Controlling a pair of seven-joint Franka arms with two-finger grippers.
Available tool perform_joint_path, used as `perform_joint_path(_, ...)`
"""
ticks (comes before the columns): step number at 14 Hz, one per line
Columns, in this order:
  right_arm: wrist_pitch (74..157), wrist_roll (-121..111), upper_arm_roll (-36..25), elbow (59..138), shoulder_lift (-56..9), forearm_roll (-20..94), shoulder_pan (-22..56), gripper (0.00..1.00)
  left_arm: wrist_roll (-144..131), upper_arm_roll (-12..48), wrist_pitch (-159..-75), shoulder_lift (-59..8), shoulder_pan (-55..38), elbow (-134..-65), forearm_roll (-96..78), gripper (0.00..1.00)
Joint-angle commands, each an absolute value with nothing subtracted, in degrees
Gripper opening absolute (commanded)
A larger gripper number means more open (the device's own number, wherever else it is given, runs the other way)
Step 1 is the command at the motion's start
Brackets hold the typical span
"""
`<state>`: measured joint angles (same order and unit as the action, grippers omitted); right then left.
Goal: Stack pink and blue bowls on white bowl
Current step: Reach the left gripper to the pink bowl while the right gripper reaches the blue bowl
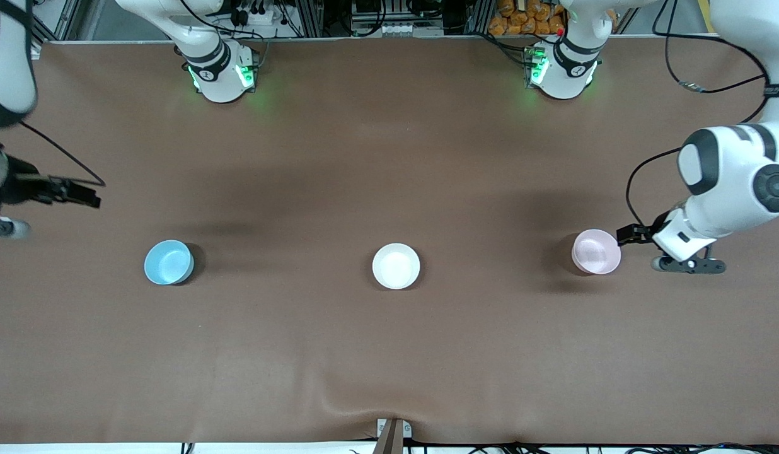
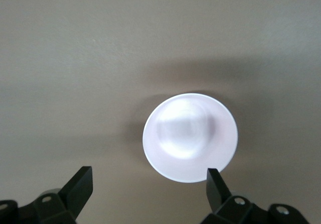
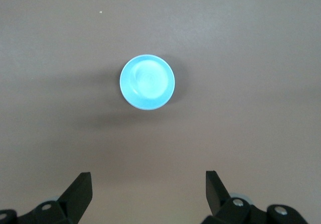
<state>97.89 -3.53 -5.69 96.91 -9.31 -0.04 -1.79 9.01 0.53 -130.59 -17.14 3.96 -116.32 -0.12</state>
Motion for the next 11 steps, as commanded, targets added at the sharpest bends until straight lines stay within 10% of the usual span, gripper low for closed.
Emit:
perform_joint_path(1,101.24,-5.18,-5.36,96.06,-13.43,-0.62,-1.85,1.00,12.30,0.97,-134.21,-19.24,5.36,-117.25,0.18,0.91)
perform_joint_path(11,107.84,-8.35,-5.27,94.92,-20.82,1.05,-2.02,1.00,12.66,1.76,-139.31,-25.05,5.80,-117.42,-0.53,0.43)
